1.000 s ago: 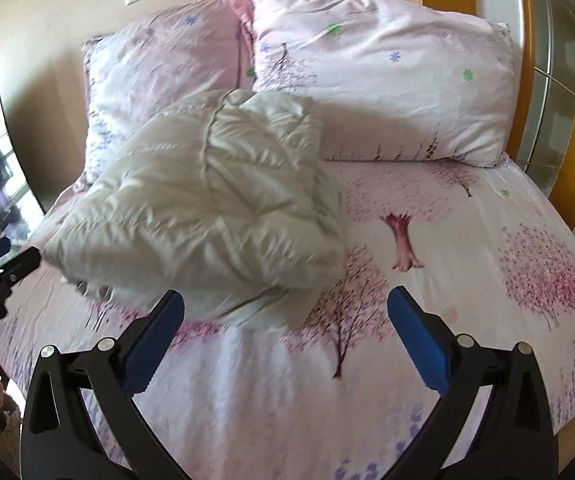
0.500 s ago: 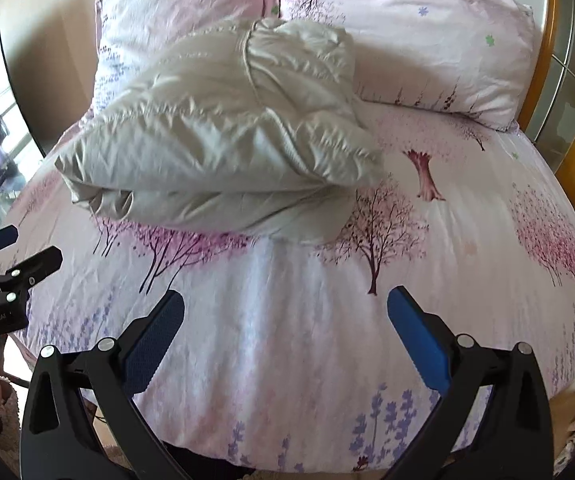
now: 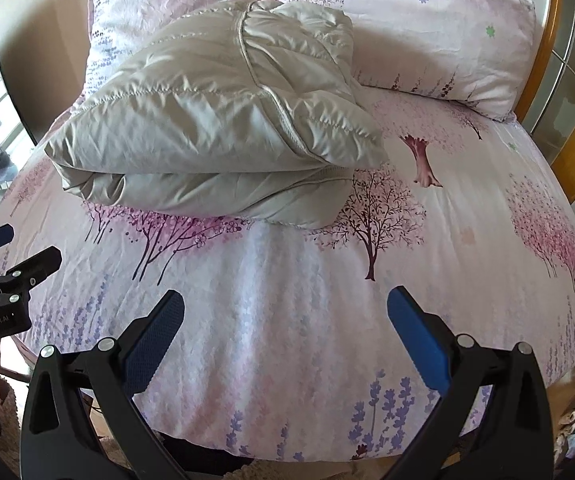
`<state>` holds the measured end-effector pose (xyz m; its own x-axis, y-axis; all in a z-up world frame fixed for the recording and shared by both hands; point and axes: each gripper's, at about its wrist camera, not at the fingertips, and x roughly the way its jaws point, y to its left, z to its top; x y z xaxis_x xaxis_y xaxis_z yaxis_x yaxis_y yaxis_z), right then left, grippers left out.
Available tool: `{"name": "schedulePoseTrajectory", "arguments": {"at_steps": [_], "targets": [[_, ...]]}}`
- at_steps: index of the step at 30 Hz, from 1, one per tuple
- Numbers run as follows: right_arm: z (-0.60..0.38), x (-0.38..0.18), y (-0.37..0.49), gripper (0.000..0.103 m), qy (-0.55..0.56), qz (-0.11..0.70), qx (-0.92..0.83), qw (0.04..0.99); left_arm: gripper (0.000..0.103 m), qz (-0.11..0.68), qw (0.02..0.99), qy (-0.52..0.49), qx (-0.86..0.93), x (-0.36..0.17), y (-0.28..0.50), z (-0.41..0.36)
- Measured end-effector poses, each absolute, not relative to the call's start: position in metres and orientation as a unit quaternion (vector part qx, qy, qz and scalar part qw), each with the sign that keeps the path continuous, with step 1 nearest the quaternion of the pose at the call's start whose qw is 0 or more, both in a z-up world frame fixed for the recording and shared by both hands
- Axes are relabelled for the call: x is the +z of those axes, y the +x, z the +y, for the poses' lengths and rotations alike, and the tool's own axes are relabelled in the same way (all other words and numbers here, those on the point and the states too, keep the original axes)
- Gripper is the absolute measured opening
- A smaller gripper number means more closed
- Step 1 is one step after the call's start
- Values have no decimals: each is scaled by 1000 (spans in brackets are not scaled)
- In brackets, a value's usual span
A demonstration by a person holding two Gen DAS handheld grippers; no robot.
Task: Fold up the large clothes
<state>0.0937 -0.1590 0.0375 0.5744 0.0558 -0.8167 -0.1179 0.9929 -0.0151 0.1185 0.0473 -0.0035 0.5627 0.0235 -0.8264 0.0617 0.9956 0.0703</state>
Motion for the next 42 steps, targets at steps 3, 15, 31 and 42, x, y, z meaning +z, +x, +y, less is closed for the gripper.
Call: {"name": "schedulePoseTrajectory", "arguments": {"at_steps": [3,15,31,42], "targets": [[-159,36,95,102,-38,463,45,884,101,470,882,46,-9,-4,120,49],[-157,33,97,102,-45,469,40,881,101,473,879,55,-13,-5,121,44],[-158,31,100,102,-41,471,38,880,101,475,879,53,-12,-5,122,42],[-157,30,100,102,-39,472,36,880,101,476,878,53,-12,-6,123,45]]}}
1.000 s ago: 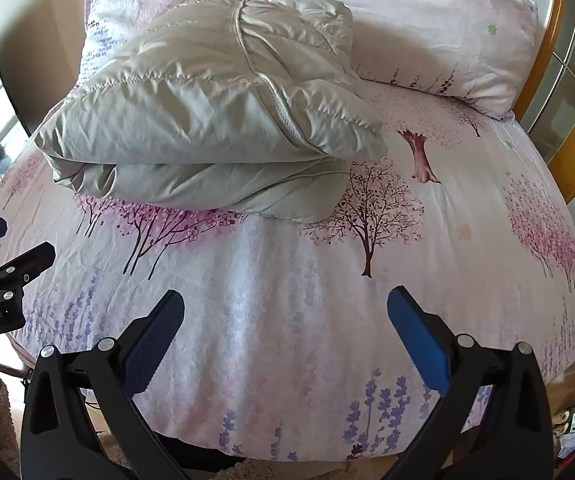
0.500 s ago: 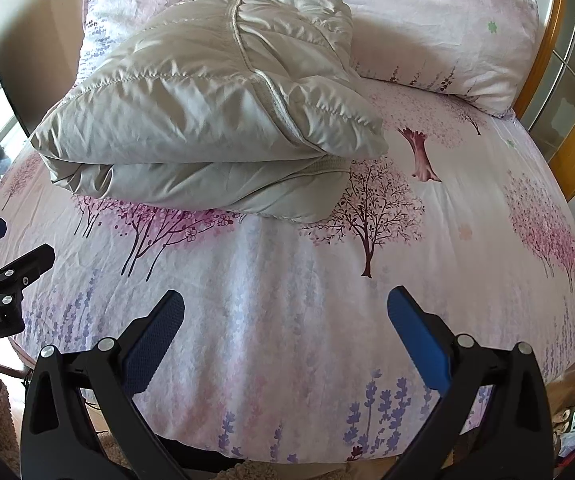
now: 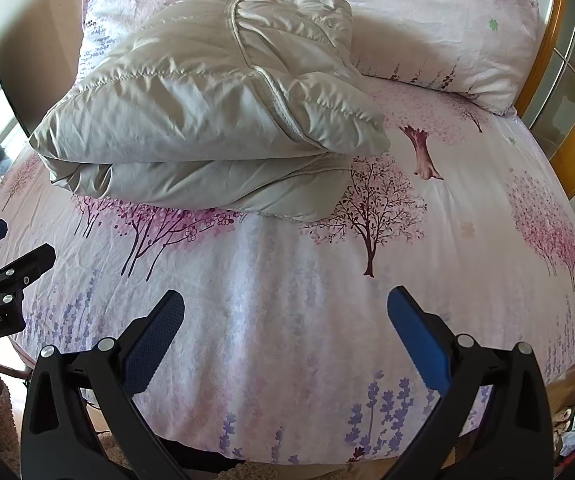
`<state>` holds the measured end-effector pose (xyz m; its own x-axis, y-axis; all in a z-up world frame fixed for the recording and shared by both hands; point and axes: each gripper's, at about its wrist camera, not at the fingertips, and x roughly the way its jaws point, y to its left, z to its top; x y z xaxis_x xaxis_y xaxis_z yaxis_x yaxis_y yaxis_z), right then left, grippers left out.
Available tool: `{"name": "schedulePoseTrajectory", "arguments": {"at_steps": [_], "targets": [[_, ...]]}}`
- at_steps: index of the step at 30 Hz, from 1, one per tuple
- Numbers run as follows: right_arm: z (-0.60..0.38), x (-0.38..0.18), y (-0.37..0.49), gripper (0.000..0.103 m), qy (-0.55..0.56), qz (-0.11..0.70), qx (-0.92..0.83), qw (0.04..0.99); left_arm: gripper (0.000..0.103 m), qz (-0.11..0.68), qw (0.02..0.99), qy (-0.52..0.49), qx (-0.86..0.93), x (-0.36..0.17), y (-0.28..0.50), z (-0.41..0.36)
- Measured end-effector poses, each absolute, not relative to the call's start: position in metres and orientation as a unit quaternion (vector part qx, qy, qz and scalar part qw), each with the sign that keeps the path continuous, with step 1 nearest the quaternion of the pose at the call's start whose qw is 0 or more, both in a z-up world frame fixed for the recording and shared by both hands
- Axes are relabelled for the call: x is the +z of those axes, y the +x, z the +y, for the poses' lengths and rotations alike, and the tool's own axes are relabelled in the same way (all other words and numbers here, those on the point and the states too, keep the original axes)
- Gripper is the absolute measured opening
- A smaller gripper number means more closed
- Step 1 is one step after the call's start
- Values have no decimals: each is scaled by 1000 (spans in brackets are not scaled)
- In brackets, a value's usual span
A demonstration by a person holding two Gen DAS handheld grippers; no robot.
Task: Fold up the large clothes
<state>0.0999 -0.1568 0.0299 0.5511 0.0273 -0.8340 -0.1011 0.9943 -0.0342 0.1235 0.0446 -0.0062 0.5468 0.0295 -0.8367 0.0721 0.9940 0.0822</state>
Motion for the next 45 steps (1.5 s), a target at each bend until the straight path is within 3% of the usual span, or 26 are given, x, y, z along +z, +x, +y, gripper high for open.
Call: {"name": "schedulePoseTrajectory", "arguments": {"at_steps": [45], "targets": [[-155,25,103,102,-34,476,42,878,101,477,878,48,-14,-7,126,47]]}}
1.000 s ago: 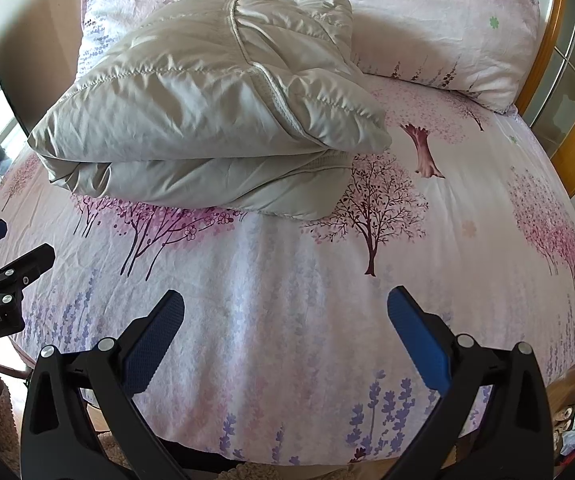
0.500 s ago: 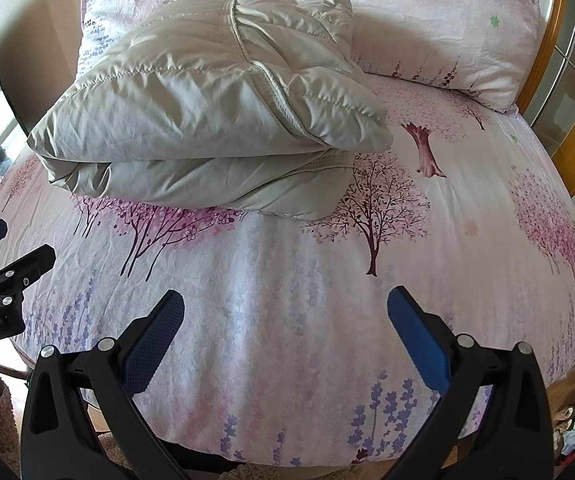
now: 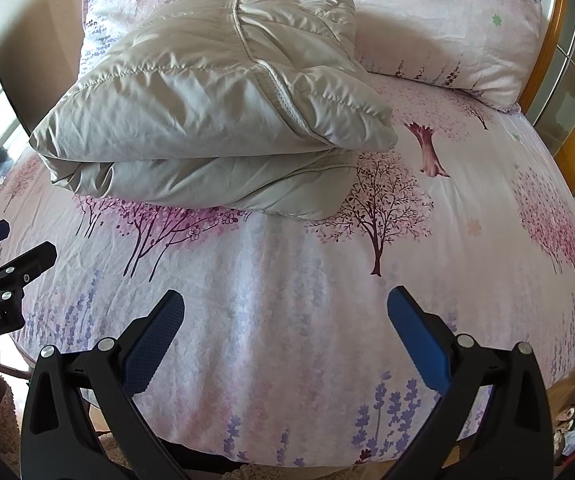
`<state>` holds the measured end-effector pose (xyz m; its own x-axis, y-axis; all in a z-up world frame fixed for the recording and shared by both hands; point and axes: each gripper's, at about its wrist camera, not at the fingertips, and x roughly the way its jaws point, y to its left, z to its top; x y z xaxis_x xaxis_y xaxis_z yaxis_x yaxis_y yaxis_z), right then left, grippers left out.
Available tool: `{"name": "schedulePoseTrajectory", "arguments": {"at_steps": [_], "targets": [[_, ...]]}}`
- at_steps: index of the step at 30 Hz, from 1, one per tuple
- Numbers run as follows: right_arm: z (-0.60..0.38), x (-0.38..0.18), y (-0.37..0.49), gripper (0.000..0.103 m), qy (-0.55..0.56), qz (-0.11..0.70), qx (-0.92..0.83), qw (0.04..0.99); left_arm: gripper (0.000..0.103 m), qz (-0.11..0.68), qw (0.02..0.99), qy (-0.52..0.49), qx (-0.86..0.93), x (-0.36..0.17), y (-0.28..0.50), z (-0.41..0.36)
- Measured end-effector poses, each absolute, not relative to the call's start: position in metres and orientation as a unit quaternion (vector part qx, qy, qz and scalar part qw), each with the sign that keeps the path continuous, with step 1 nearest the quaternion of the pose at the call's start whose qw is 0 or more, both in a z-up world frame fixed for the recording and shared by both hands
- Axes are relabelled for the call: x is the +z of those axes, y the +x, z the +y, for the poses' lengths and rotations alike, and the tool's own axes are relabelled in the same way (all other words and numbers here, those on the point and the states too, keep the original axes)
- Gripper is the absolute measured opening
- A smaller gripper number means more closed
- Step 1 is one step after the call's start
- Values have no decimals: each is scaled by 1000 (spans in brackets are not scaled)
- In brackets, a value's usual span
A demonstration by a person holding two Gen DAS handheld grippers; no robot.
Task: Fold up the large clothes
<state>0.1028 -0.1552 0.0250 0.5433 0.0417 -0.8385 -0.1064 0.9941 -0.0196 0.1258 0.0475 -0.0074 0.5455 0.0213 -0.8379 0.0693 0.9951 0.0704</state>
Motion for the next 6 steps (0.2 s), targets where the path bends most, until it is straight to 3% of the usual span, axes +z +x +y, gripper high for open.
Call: {"name": "schedulePoseTrajectory", "arguments": {"at_steps": [6], "targets": [[-155,25,103,102,-35,476,42,878,101,478,877,48,-14,-8,126,48]]}}
